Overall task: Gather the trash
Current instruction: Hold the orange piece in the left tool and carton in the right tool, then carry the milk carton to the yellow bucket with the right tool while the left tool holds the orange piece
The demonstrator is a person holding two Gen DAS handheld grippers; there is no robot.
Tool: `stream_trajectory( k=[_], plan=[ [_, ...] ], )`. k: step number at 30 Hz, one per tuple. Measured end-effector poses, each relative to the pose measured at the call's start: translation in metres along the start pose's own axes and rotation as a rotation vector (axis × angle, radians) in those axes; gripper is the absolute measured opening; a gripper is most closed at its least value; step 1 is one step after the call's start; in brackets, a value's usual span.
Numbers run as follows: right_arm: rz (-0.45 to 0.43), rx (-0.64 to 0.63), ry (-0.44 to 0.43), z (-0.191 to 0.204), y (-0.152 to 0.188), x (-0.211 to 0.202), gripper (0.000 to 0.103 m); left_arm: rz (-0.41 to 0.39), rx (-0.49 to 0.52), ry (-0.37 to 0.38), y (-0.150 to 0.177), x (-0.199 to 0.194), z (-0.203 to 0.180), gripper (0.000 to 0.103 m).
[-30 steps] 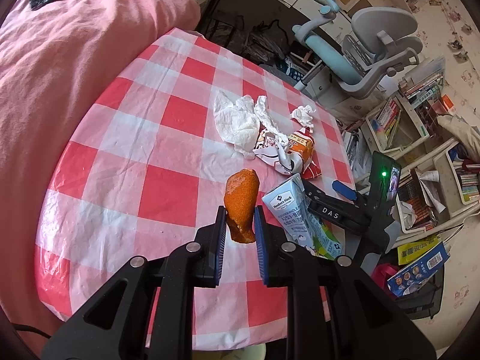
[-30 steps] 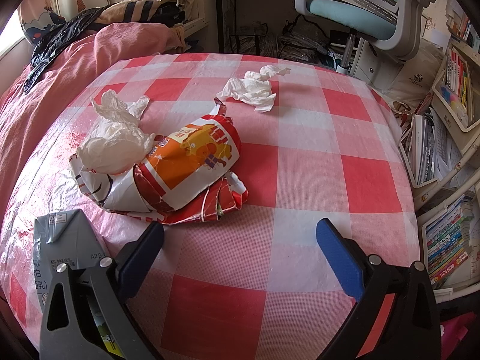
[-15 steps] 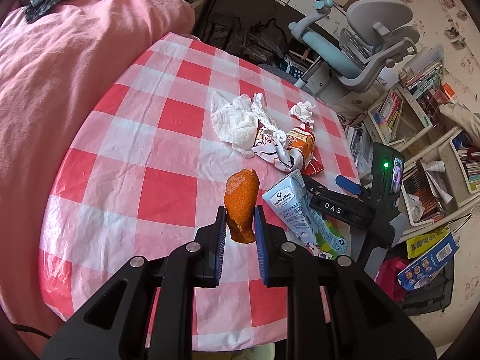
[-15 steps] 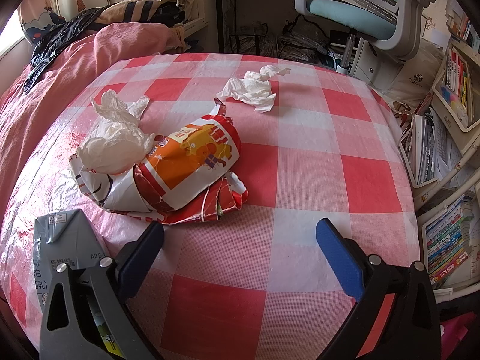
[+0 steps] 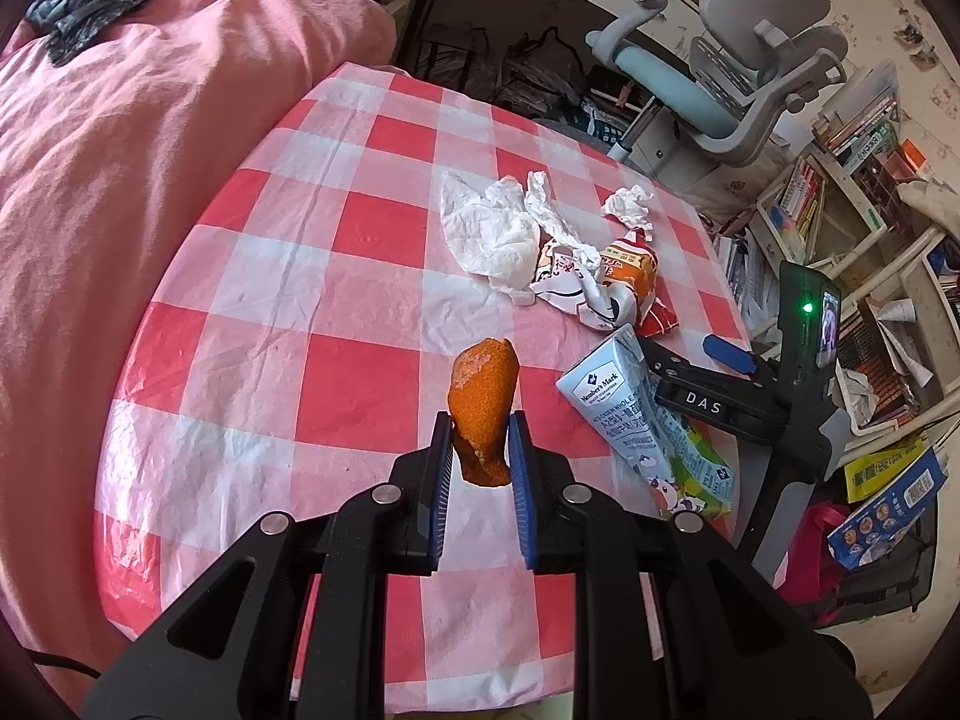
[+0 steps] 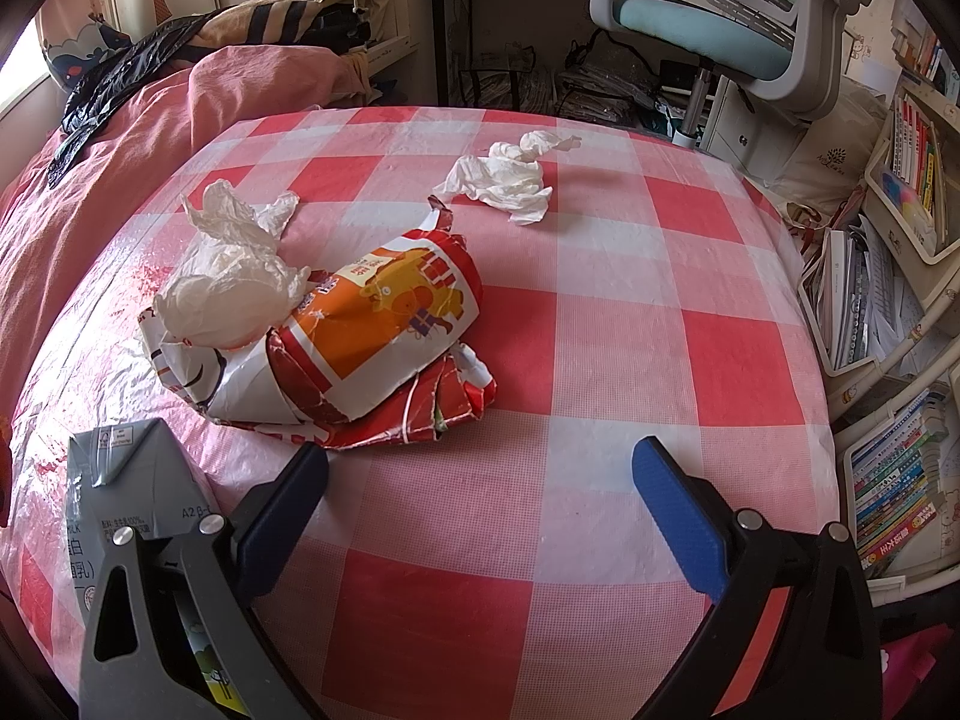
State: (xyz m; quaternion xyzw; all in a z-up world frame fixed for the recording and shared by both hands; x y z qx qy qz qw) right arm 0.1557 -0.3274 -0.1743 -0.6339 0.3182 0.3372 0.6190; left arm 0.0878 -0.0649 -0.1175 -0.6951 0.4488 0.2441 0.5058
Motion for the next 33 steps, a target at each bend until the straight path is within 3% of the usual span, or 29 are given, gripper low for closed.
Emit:
stream_trajectory(
  k=[15, 30, 33],
  plan=[
    [0.0, 0.0, 0.001, 0.0, 0.0, 0.0, 0.097, -0.024, 0.002, -0.005, -0.006, -0.009, 0.001, 0.017],
    [0.002, 0.008, 0.006, 0.001, 0.0, 0.0, 0.097, -0.005, 0.006, 0.061, -0.016, -0.003, 0.004, 0.017],
    [0.039, -0.019, -0.032, -0.002, -0.001, -0.007, 0.097, -0.014, 0.017, 0.047, -0.02, -0.005, 0.005, 0.017]
  ],
)
Point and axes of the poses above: each gripper's, at about its wrist camera, not at the fingertips, and x roughly the way its jaws point, z to its left, y to its underside, the point moved 3 cm from there along x, roughly the way its jaws point, and after that the axes turned 1 degree about -z, right-handed, at the moved point
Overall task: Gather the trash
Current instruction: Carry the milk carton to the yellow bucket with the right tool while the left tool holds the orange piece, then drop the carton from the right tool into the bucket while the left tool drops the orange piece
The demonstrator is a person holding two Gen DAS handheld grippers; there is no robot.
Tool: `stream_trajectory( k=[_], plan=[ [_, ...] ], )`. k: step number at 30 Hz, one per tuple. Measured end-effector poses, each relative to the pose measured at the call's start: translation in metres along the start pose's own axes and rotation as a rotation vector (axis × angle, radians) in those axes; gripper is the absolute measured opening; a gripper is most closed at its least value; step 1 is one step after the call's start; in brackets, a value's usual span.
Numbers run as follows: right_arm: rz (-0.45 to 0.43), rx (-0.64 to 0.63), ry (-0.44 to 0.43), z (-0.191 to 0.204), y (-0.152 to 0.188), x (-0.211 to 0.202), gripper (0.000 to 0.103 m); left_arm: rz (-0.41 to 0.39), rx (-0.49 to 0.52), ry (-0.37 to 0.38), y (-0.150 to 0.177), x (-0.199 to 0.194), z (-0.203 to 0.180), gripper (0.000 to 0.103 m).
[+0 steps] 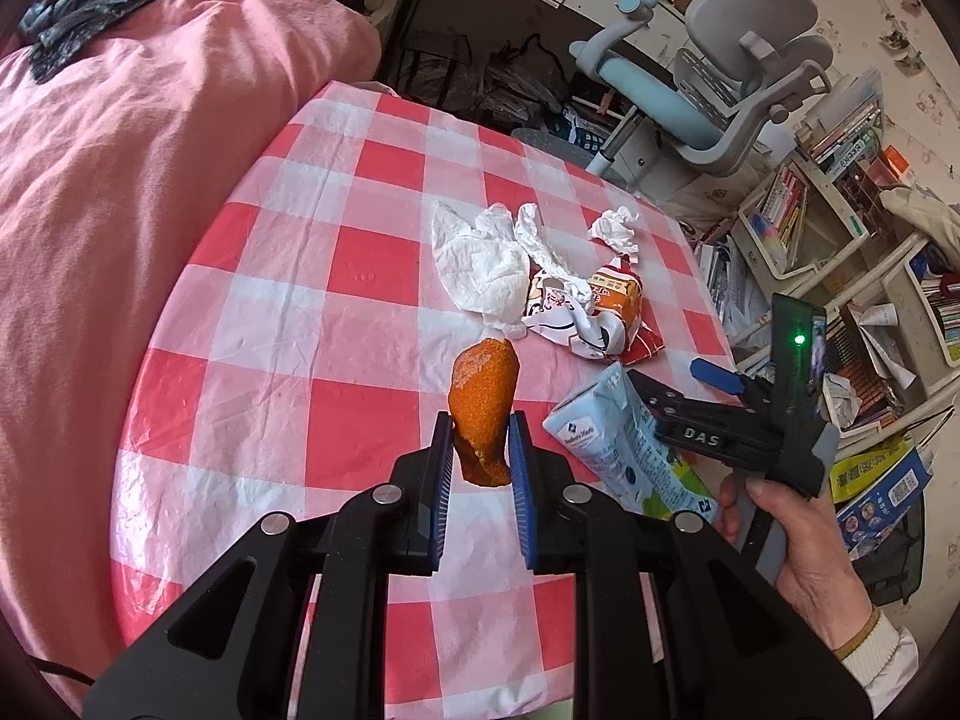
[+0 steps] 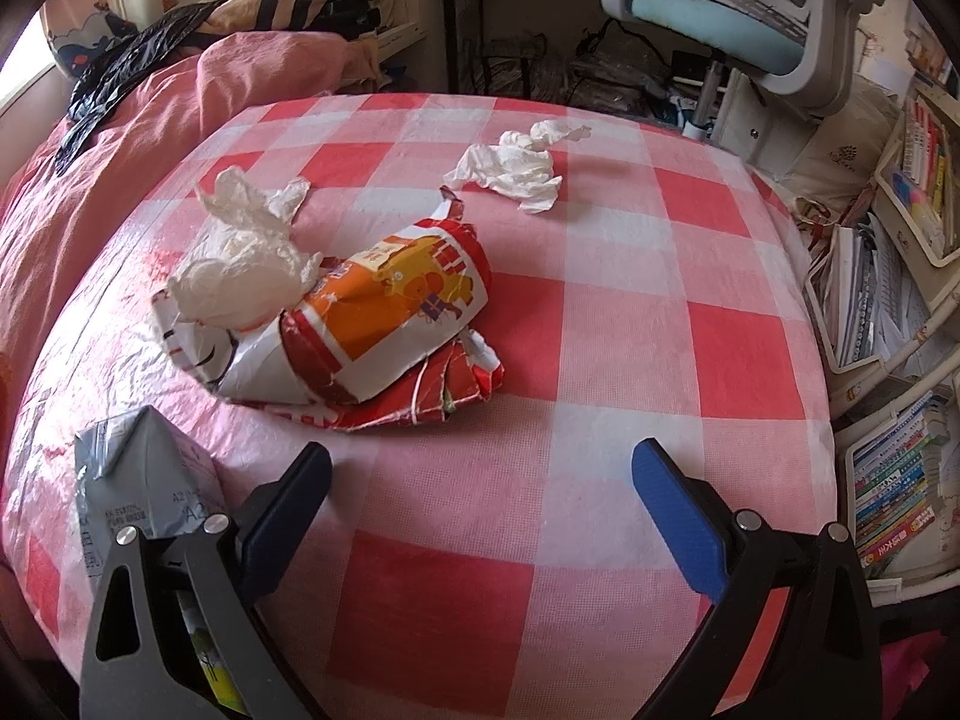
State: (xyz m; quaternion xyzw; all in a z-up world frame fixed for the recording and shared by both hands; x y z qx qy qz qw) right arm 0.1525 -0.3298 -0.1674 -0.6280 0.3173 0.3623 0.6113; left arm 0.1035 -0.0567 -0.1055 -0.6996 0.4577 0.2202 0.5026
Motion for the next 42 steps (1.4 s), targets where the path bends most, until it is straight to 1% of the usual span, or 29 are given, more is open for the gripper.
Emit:
stream_trajectory(
  k=[2, 3, 4, 5, 6, 7, 8, 9, 11, 13, 14, 15, 16, 17, 19, 23, 26, 28, 30, 31, 33, 34, 35, 37, 38, 39, 41, 42],
  plan=[
    [-0.091, 0.025, -0.057, -0.006, -0.008, -0.025, 0.097, -0.009, -0.006, 0.0, -0.004, -0.002, 0.001, 0.017],
    [-0.126, 0.036, -0.098, -0.008, -0.009, -0.038, 0.097, -0.015, -0.007, -0.001, -0.006, -0.003, 0.0, 0.017],
    [-0.16, 0.04, -0.162, -0.008, -0.008, -0.054, 0.097, -0.02, -0.006, -0.002, -0.007, -0.004, 0.0, 0.017],
    [-0.169, 0.027, -0.206, -0.005, -0.006, -0.062, 0.097, -0.025, -0.005, -0.002, -0.009, -0.005, -0.001, 0.017],
    [-0.159, 0.001, -0.249, 0.002, -0.001, -0.068, 0.097, -0.03, -0.004, -0.002, -0.01, -0.007, -0.002, 0.017],
    [-0.123, -0.054, -0.306, 0.014, 0.006, -0.07, 0.097, -0.036, -0.002, -0.004, -0.01, -0.009, -0.003, 0.017],
    [-0.1, -0.1, -0.332, 0.026, 0.01, -0.068, 0.097, -0.041, -0.001, -0.005, -0.011, -0.011, -0.004, 0.017],
    [-0.084, -0.152, -0.338, 0.038, 0.014, -0.067, 0.097, -0.048, 0.0, -0.007, -0.011, -0.013, -0.005, 0.017],
    [-0.056, -0.262, -0.315, 0.063, 0.022, -0.063, 0.097, -0.056, 0.007, -0.011, -0.011, -0.017, -0.007, 0.017],
    [-0.03, -0.311, -0.289, 0.077, 0.027, -0.056, 0.095, -0.06, 0.013, -0.014, -0.011, -0.019, -0.009, 0.017],
    [-0.015, -0.313, -0.289, 0.08, 0.026, -0.051, 0.089, -0.061, 0.016, -0.015, -0.011, -0.019, -0.01, 0.017],
    [0.004, -0.315, -0.297, 0.084, 0.028, -0.046, 0.078, -0.063, 0.019, -0.017, -0.011, -0.021, -0.011, 0.017],
    [0.021, -0.316, -0.3, 0.084, 0.029, -0.042, 0.072, -0.067, 0.022, -0.02, -0.011, -0.022, -0.011, 0.017],
    [0.041, -0.32, -0.297, 0.085, 0.032, -0.037, 0.06, -0.072, 0.025, -0.022, -0.012, -0.024, -0.012, 0.017],
    [0.056, -0.326, -0.29, 0.086, 0.035, -0.034, 0.06, -0.084, 0.026, -0.017, -0.014, -0.028, -0.013, 0.017],
    [0.03, -0.305, -0.292, 0.084, 0.037, -0.045, 0.06, -0.116, 0.022, -0.002, -0.018, -0.041, -0.014, 0.017],
    [-0.014, -0.284, -0.346, 0.095, 0.045, -0.063, 0.06, -0.13, 0.004, 0.009, -0.021, -0.048, -0.008, 0.017],
    [-0.039, -0.287, -0.385, 0.108, 0.059, -0.077, 0.06, -0.14, -0.012, 0.019, -0.022, -0.053, -0.004, 0.017],
    [-0.048, -0.311, -0.419, 0.126, 0.085, -0.093, 0.06, -0.151, -0.026, 0.027, -0.023, -0.059, -0.001, 0.017],
    [-0.043, -0.339, -0.434, 0.138, 0.104, -0.101, 0.06, -0.157, -0.031, 0.032, -0.023, -0.062, 0.001, 0.017],
    [-0.021, -0.381, -0.453, 0.156, 0.134, -0.108, 0.06, -0.163, -0.035, 0.036, -0.022, -0.066, 0.002, 0.017],
    [0.007, -0.406, -0.461, 0.166, 0.156, -0.11, 0.06, -0.165, -0.035, 0.039, -0.021, -0.067, 0.002, 0.017],
    [0.034, -0.424, -0.463, 0.171, 0.171, -0.109, 0.06, -0.166, -0.034, 0.039, -0.019, -0.068, 0.002, 0.017],
    [0.112, -0.452, -0.467, 0.18, 0.2, -0.101, 0.06, -0.159, -0.026, 0.036, -0.014, -0.068, 0.001, 0.017],
    [0.176, -0.465, -0.462, 0.181, 0.214, -0.093, 0.06, -0.151, -0.02, 0.03, -0.01, -0.067, 0.0, 0.017],
    [0.211, -0.48, -0.448, 0.182, 0.223, -0.088, 0.06, -0.14, -0.013, 0.024, -0.004, -0.066, 0.0, 0.017],
    [0.198, -0.497, -0.382, 0.176, 0.226, -0.091, 0.061, -0.113, 0.0, 0.006, 0.008, -0.062, -0.001, 0.017],
    [0.179, -0.477, -0.37, 0.17, 0.221, -0.095, 0.067, -0.098, 0.007, -0.003, 0.015, -0.059, -0.002, 0.017]
  ],
)
Point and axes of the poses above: each gripper's, at about its wrist camera, not at the fingertips, and x roughly the way its jaws point, z to its left, y to its underside, the point moved 3 cm from there along x, roughly the way its jaws point, and after that the axes turned 1 degree about -z, right-handed, at the moved point
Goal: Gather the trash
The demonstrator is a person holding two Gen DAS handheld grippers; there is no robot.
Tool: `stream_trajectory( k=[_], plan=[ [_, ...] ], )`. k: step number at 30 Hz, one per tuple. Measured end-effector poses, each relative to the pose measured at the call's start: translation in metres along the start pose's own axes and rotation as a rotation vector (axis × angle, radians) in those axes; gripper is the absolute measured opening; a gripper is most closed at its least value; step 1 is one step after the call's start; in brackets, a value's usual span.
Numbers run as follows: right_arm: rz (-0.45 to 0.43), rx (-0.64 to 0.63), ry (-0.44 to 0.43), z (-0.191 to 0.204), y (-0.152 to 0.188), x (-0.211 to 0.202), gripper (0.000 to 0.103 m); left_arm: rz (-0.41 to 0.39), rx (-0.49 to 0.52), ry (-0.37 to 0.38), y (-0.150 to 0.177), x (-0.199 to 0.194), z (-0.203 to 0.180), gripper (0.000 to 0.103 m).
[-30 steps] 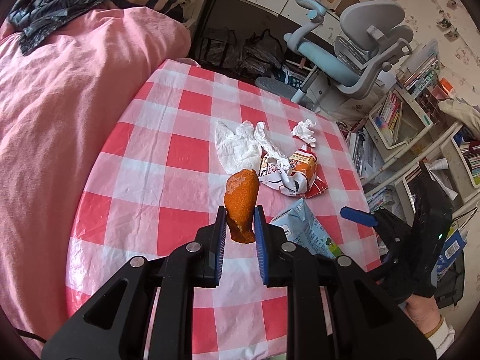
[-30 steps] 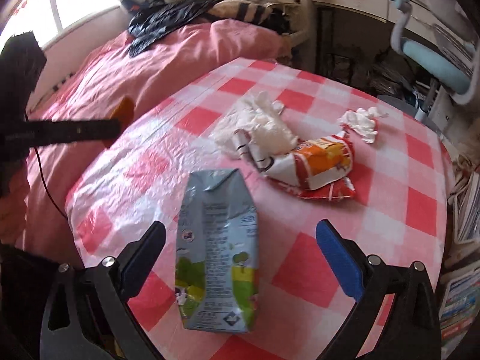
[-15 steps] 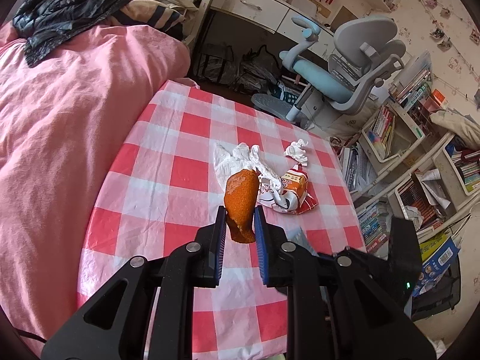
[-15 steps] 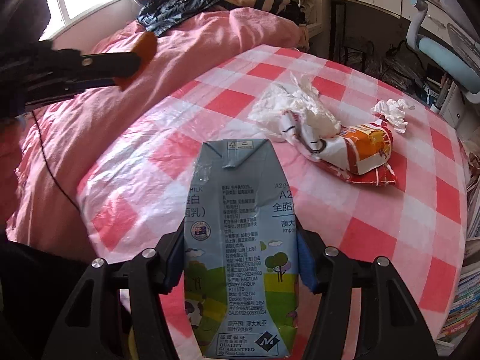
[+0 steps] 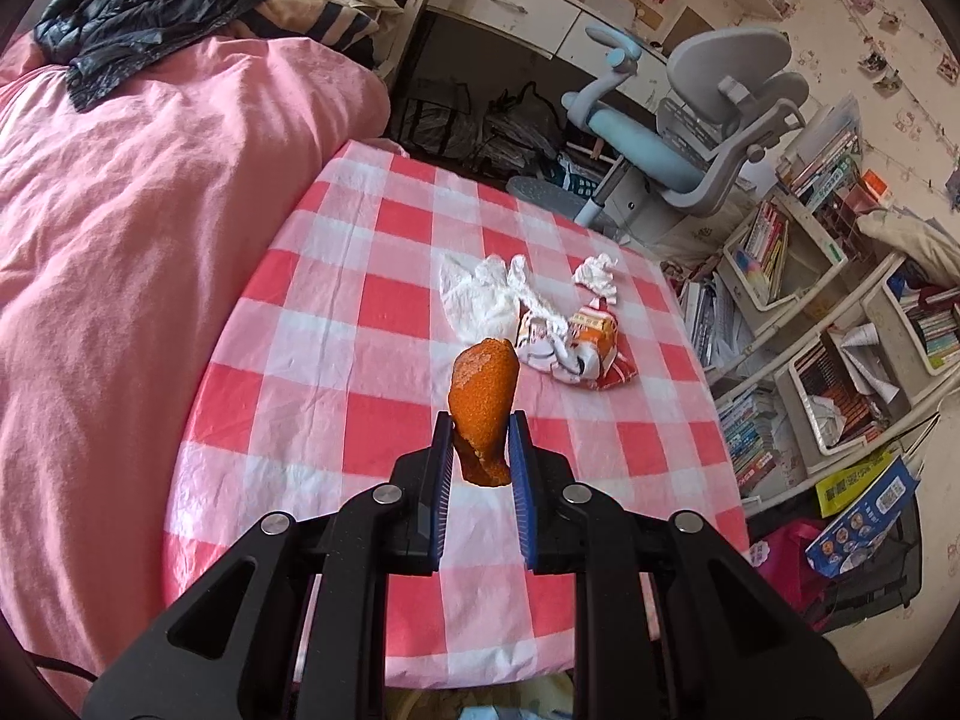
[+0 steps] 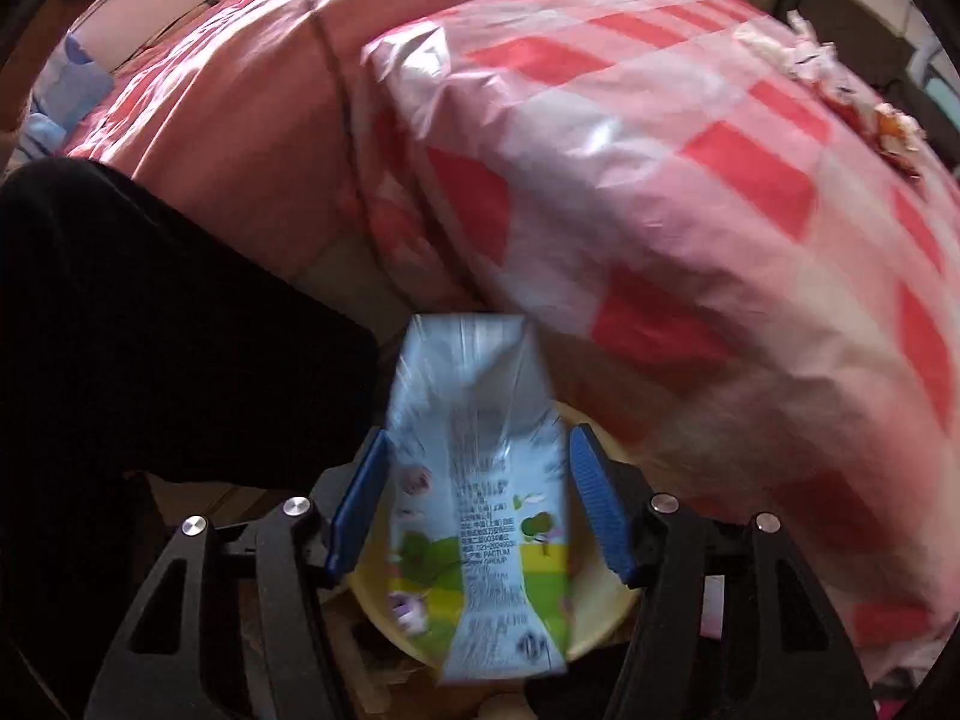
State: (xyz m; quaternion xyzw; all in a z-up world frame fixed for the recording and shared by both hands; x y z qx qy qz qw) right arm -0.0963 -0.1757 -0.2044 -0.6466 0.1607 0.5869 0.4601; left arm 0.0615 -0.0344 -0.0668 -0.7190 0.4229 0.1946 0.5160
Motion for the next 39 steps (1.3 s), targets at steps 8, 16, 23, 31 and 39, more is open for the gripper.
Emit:
stream_trajectory(
  k=[8, 16, 23, 31, 39],
  plan=[
    [-0.35, 0.237, 0.102, -0.083, -0.022, -0.108, 0.088, 0.177, 0.037, 0.007, 0.114, 0.009, -0.037, 0.017],
    [-0.638, 0.254, 0.186, -0.13, -0.043, -0.169, 0.094, 0.359, 0.237, -0.048, 0.203, 0.024, -0.08, 0.053],
    [-0.647, 0.318, 0.182, -0.143, -0.03, -0.172, 0.095, 0.095, 0.127, -0.118, 0.123, -0.016, -0.062, 0.074],
    [-0.628, 0.35, 0.243, -0.178, -0.063, -0.153, 0.095, -0.145, 0.075, -0.197, -0.001, -0.04, -0.036, 0.088],
    [-0.571, 0.372, 0.208, -0.175, -0.07, -0.138, 0.095, -0.057, -0.125, -0.166, 0.001, -0.015, 0.009, 0.09]
  ],
)
Point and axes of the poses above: each gripper's, at about its wrist camera, not at the fingertips, and x roughly the way its jaws point, z to its left, y to its underside, the point moved 3 cm from there along x, roughly the way its jaws point, and after that the axes turned 1 degree about -z, right-handed, at the moved point
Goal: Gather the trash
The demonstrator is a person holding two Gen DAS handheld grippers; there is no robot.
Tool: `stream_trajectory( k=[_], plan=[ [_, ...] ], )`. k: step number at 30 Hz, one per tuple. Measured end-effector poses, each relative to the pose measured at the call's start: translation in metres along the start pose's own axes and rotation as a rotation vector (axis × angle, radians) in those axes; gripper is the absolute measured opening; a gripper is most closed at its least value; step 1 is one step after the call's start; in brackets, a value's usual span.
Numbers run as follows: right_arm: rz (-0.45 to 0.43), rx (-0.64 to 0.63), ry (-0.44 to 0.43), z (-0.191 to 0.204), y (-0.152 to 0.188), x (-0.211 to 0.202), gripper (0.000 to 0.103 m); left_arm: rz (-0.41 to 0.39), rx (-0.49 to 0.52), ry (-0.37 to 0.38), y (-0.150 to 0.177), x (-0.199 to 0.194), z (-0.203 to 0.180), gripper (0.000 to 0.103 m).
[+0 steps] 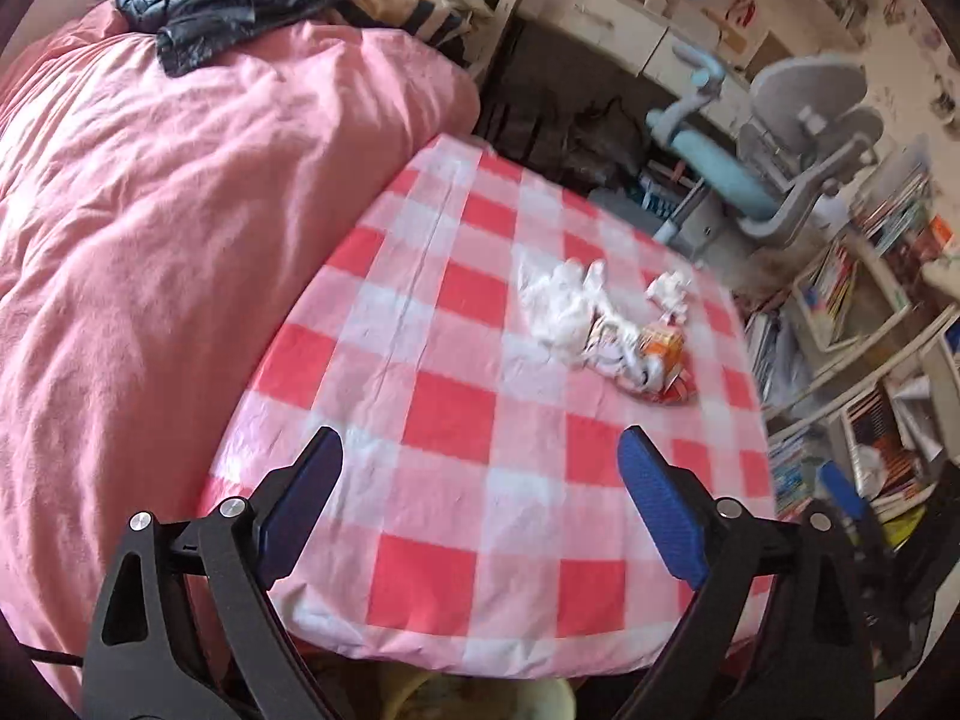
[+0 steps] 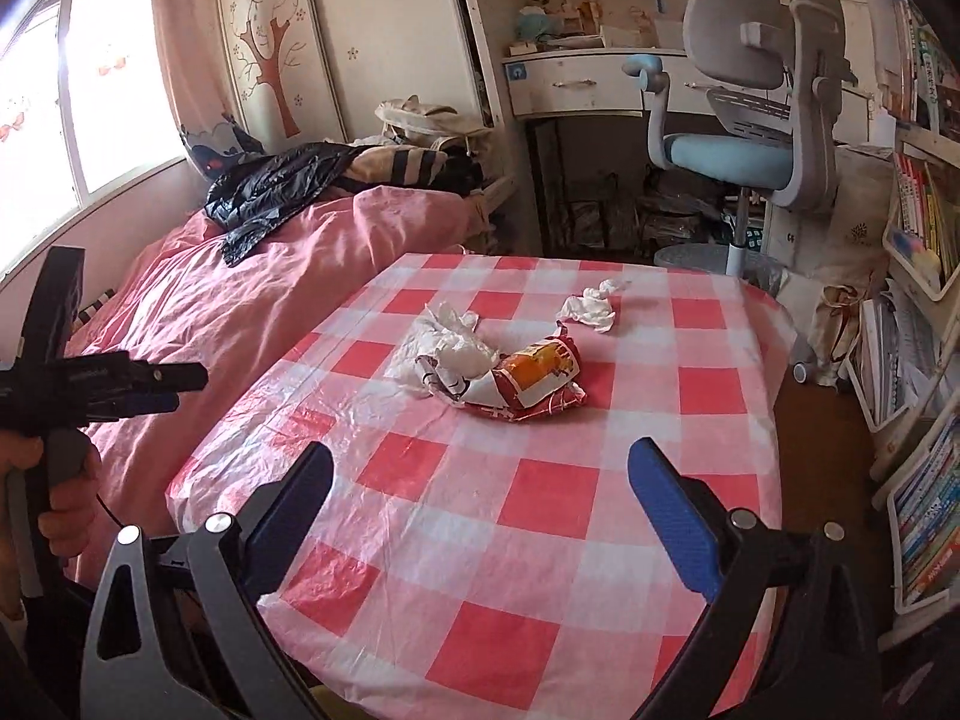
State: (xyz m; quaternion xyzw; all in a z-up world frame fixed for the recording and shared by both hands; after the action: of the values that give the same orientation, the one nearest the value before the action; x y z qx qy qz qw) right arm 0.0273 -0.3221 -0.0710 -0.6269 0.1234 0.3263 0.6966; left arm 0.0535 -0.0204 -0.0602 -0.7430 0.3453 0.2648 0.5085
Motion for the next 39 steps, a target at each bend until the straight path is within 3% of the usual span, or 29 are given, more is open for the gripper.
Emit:
stream_trajectory(
  k=[2, 5, 39],
  plan=[
    [0.014, 0.006, 0.005, -0.002, 0.001, 0.001, 0.095, -0.04, 0.052, -0.004, -0.001, -0.008, -0.008, 0.09],
    [0.027, 0.005, 0.014, -0.003, 0.003, 0.002, 0.095, -0.033, 0.082, -0.005, 0.002, -0.008, -0.014, 0.091],
    [0.072, -0.07, 0.056, 0.006, 0.01, 0.009, 0.095, 0.017, 0.12, -0.029, 0.006, 0.002, -0.021, 0.091]
  ],
)
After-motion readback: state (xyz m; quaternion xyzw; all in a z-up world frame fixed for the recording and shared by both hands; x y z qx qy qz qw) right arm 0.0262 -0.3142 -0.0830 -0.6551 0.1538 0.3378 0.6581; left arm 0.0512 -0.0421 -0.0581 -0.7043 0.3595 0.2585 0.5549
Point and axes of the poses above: each gripper's, at about its wrist camera, not at the fingertips, and x roughly the way its jaws point, z to its left, y to its underside, the point moved 3 cm from there along x, roughly the way its jaws point, and after that the axes turned 1 degree about -z, right-handed, at the moved point
